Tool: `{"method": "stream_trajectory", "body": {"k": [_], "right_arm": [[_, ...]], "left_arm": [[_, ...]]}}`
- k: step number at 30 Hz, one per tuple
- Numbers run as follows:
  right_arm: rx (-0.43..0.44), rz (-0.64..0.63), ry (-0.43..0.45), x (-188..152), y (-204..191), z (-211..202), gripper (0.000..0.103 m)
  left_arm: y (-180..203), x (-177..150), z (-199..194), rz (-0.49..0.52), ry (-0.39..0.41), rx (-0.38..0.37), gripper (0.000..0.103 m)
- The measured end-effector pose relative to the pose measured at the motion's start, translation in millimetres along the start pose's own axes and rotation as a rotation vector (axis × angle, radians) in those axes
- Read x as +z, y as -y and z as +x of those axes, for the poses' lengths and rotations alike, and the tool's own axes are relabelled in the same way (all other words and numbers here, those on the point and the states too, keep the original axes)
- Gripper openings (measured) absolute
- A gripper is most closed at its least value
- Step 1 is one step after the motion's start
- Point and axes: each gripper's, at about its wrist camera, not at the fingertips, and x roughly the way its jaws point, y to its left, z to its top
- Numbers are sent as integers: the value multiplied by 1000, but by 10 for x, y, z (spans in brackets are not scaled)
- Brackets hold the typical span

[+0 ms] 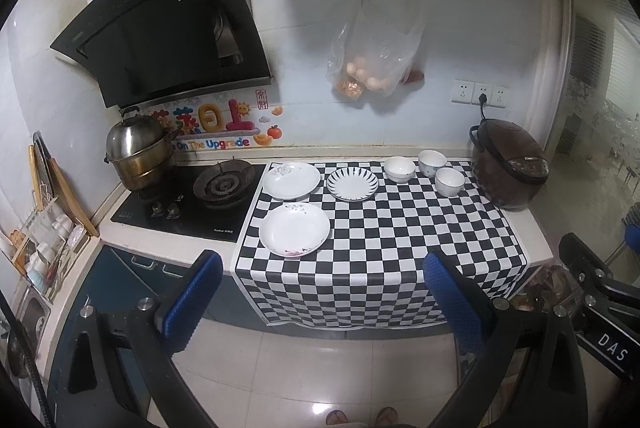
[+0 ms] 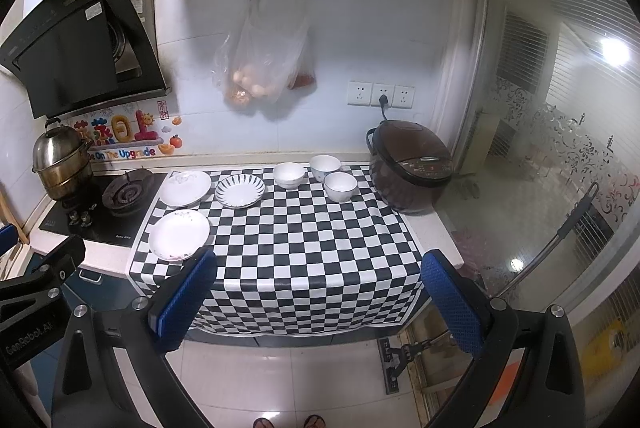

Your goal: Organize plates and bowls

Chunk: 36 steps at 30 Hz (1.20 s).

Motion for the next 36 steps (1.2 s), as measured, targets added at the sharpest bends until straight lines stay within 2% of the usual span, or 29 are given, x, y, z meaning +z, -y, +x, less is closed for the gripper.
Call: {"method": "stream_trajectory", "body": {"k": [36], "right_arm": [[1, 6, 4, 14, 9, -30, 103]], "left_arm": [[-1, 51, -25, 7, 2, -15, 103]]}}
